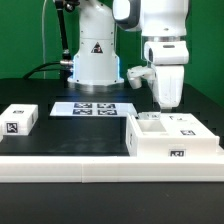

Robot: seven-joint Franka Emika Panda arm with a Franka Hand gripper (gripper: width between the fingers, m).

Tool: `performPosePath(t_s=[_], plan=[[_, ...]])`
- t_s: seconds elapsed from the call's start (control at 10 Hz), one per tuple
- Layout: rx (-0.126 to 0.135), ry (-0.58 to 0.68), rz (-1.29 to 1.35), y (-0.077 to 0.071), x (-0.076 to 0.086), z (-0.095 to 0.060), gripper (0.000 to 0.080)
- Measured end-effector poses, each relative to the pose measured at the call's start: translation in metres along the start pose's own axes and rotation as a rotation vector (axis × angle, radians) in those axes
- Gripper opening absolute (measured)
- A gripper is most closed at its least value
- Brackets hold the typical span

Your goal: Assemble cabinet

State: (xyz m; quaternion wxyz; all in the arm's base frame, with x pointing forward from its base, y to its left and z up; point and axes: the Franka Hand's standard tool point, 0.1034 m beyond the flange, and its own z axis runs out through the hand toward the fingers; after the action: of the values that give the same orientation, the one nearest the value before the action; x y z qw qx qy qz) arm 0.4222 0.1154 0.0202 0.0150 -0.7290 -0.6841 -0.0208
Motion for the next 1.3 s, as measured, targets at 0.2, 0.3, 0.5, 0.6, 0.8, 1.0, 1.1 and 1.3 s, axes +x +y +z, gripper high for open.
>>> performPosePath(t_s=[0.2, 0.3, 0.5, 0.6, 0.8, 1.0, 1.1, 1.3], plan=[[0.002, -0.002, 0.006, 0.0002, -0.0031, 0.0010, 0.0797], [0.005, -0.003, 0.008, -0.0006, -0.0041, 0.0023, 0.0671], [0.010, -0.002, 0.009, -0.0025, -0.0044, 0.0054, 0.0533], [0.013, -0.001, 0.010, -0.0036, -0.0046, 0.0073, 0.0396], [0.014, -0.001, 0.010, -0.0038, -0.0045, 0.0077, 0.0213], [0.014, -0.001, 0.010, -0.0038, -0.0045, 0.0078, 0.0068], [0.014, -0.001, 0.010, -0.0038, -0.0045, 0.0078, 0.0068], [0.014, -0.001, 0.010, -0.0038, -0.0045, 0.0078, 0.0068]])
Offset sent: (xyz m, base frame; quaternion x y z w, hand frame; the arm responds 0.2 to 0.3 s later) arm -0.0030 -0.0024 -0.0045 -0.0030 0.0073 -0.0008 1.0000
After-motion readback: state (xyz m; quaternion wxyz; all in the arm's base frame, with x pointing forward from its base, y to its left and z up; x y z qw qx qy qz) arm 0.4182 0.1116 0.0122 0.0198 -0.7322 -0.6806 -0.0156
